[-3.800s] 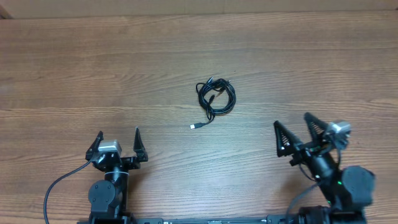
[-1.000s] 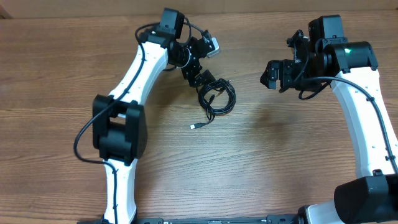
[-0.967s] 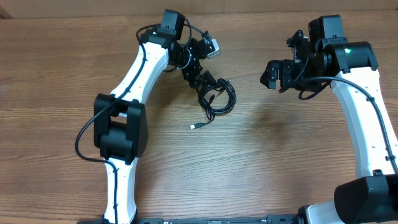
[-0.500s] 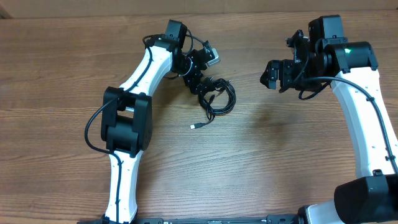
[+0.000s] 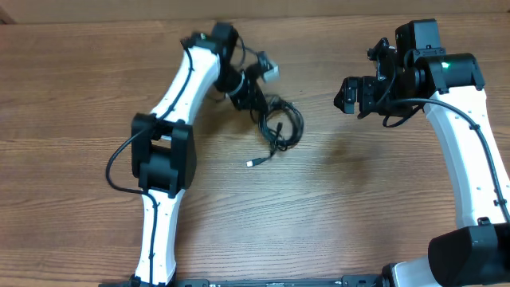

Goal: Untangle cables

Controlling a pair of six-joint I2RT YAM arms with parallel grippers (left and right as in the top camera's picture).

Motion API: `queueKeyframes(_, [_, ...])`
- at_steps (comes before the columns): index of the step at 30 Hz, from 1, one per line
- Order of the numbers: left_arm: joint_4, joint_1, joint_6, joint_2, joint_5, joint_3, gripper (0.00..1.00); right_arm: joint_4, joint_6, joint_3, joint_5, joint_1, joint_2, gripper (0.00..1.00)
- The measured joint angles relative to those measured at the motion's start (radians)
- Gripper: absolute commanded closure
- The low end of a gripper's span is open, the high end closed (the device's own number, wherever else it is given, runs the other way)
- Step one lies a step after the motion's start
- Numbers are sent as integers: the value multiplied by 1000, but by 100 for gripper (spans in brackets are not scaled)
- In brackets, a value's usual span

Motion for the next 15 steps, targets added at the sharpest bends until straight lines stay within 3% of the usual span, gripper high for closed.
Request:
queueKeyframes(6, [-247,57,-214,-43,108,358,96,5,0,0,4,0,0,0])
queueKeyframes(11, [-289,111,-625,-89,169,499,96,26,0,0,4,0,0,0])
queueKeyframes(15, [-324,121,-988,-97,105,507,96,29,0,0,4,0,0,0])
